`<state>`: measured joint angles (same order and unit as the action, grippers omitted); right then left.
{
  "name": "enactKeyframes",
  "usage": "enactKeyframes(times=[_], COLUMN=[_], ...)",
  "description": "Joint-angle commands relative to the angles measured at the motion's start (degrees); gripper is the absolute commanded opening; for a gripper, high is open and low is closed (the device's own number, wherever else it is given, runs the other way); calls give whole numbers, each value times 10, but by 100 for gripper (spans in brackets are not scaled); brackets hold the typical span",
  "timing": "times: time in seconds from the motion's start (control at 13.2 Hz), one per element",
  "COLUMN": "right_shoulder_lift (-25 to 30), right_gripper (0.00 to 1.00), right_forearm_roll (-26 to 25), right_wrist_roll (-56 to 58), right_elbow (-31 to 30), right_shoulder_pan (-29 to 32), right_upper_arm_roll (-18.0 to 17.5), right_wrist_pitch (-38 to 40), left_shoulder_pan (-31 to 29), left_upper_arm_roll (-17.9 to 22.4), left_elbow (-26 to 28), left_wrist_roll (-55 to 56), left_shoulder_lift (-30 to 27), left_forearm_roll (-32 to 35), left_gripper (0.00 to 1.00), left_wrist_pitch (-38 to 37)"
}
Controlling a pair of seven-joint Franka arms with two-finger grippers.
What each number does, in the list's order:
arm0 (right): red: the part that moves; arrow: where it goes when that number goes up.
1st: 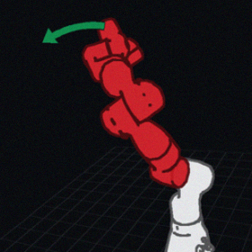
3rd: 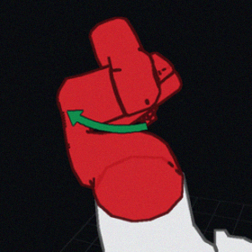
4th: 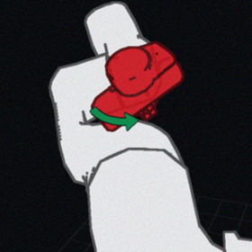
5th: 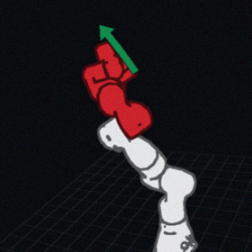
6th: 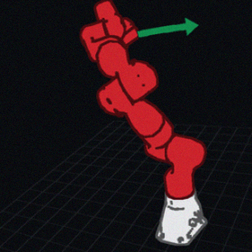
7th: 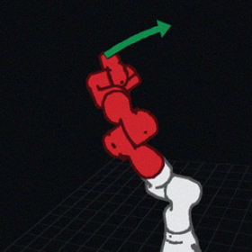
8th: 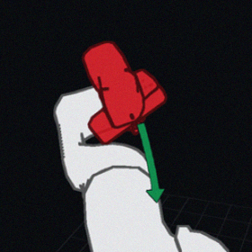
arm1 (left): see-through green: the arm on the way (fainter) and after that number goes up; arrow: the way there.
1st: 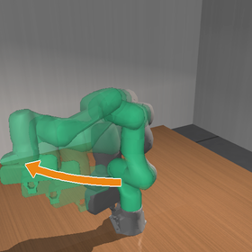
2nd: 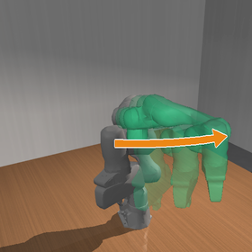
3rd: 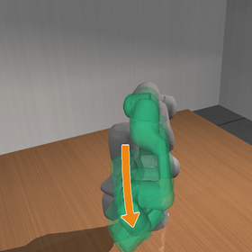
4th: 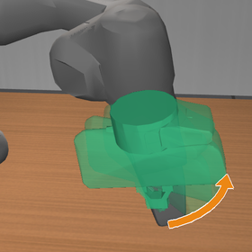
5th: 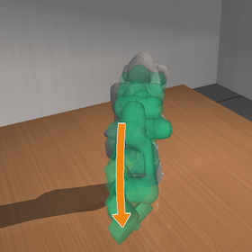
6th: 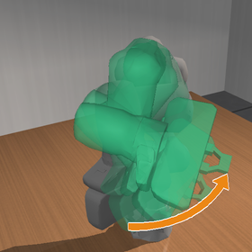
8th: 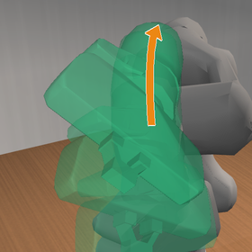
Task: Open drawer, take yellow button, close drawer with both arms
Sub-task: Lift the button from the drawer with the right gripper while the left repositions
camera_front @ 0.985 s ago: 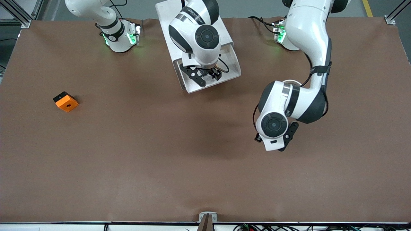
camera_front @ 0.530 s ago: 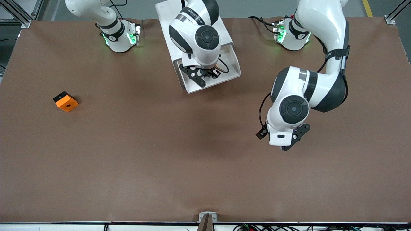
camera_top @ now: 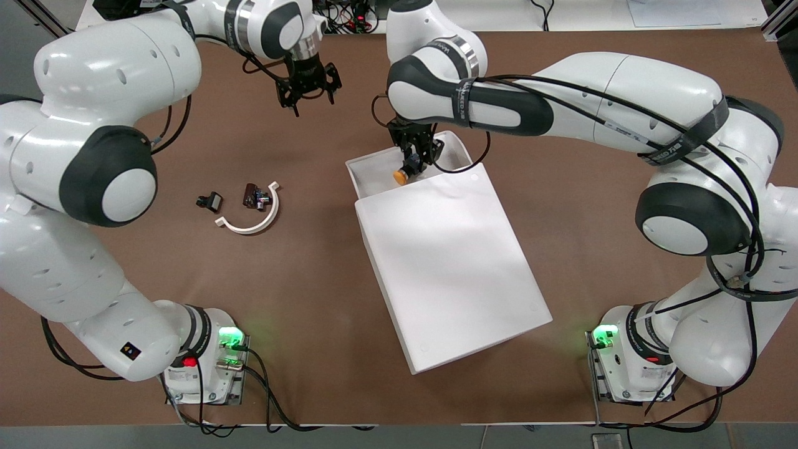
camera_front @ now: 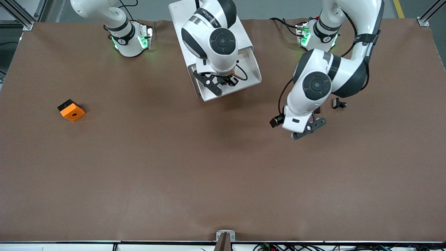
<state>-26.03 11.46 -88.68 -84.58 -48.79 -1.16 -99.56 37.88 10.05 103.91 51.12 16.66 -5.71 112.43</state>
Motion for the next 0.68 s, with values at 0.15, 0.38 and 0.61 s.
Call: enactKeyframes(times=[0.15,0.38,0.61], right_shoulder_lift=[11,47,88], right_gripper=[0,0,0], right_forearm_roll=[34,34,19], right_wrist_roll=[49,213,399], right_elbow=[78,98,88], right_shoulder_pan=[67,136,212], right_upper_arm_roll=[-2,-1,2], right_wrist_pitch=[129,219,270], left_shoulder_pan=[3,2,2], left_upper_arm_roll=[-35,-100,-150], left_elbow=[102,111,135], left_wrist_roll=[-4,55,88], left_shoulder_lift=[-80,-91,-87], left_forearm_roll=[15,13,13], left_gripper=[100,100,100], left_wrist_pitch=[16,25,67])
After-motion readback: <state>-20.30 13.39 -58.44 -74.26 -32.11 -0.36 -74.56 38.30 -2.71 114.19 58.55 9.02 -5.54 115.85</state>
